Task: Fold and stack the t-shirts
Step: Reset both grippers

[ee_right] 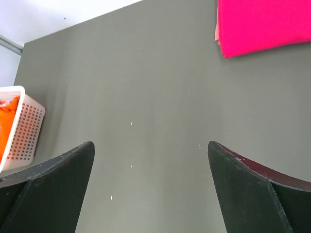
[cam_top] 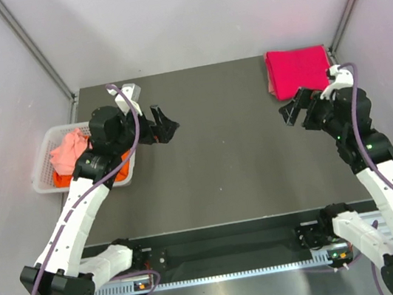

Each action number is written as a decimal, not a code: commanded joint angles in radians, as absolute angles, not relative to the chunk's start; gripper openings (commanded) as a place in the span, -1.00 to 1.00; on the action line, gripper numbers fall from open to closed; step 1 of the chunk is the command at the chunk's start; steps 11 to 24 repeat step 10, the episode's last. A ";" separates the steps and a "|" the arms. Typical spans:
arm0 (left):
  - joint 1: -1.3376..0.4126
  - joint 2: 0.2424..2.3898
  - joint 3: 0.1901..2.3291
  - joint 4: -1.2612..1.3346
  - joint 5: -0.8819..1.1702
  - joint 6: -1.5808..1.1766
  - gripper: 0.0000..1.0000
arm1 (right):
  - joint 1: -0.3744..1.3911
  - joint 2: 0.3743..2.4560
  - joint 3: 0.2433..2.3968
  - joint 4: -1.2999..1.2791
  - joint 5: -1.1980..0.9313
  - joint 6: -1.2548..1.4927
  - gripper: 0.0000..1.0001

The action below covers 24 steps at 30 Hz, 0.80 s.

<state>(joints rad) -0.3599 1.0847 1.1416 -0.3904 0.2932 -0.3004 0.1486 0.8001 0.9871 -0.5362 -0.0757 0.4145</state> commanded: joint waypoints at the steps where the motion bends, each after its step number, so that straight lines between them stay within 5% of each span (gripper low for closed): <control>1: -0.357 1.074 1.131 -0.319 0.282 -0.279 0.96 | 0.153 0.779 1.002 -0.476 -0.058 0.426 1.00; 24: -0.357 1.069 1.123 -0.311 0.281 -0.278 0.96 | 0.153 0.762 1.012 -0.472 -0.051 0.416 1.00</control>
